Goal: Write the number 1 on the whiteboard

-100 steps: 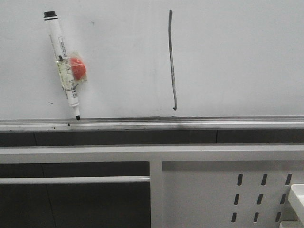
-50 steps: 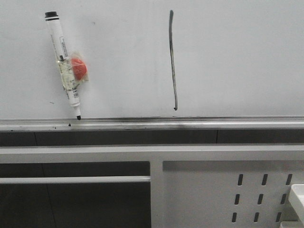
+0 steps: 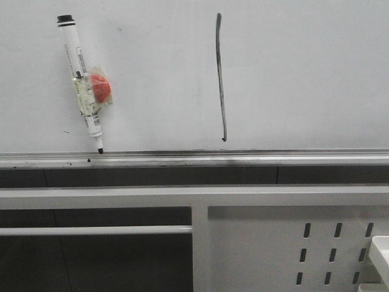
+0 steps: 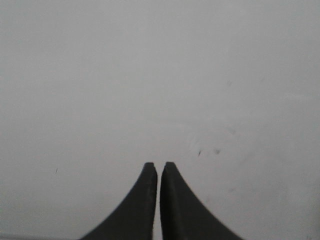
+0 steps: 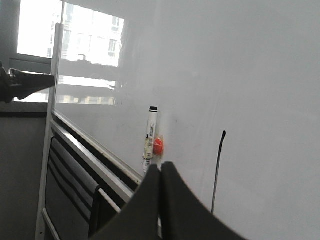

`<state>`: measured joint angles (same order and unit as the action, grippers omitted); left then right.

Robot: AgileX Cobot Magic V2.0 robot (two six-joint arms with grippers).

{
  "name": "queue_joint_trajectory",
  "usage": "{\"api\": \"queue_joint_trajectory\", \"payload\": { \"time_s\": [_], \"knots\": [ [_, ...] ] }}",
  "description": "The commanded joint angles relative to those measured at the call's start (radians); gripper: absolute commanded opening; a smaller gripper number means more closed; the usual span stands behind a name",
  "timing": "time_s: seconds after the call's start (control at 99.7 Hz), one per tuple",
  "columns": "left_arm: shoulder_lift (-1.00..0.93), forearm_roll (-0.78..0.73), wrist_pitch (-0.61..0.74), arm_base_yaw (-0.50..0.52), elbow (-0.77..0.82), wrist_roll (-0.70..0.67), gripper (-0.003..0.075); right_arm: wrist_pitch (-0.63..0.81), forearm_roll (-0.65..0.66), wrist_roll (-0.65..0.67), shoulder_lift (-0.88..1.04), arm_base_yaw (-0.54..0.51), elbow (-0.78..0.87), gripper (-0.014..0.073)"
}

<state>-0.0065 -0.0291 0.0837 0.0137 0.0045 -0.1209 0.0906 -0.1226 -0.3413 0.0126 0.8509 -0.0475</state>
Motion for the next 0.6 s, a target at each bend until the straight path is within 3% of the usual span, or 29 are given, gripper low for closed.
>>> {"api": "queue_joint_trajectory", "payload": {
  "time_s": [0.0, 0.251, 0.592],
  "knots": [
    [-0.022, 0.015, -0.071, 0.014, 0.034, -0.013, -0.002, 0.083, 0.001, -0.004, 0.014, -0.008, -0.024, -0.0069],
    [-0.022, 0.015, -0.373, 0.014, 0.034, 0.039, -0.002, 0.083, 0.001, -0.004, 0.014, -0.008, -0.024, -0.0069],
    [-0.022, 0.018, -0.368, -0.044, 0.034, 0.086, -0.002, 0.083, 0.001, -0.004, 0.014, -0.008, -0.024, -0.0069]
  ]
}}
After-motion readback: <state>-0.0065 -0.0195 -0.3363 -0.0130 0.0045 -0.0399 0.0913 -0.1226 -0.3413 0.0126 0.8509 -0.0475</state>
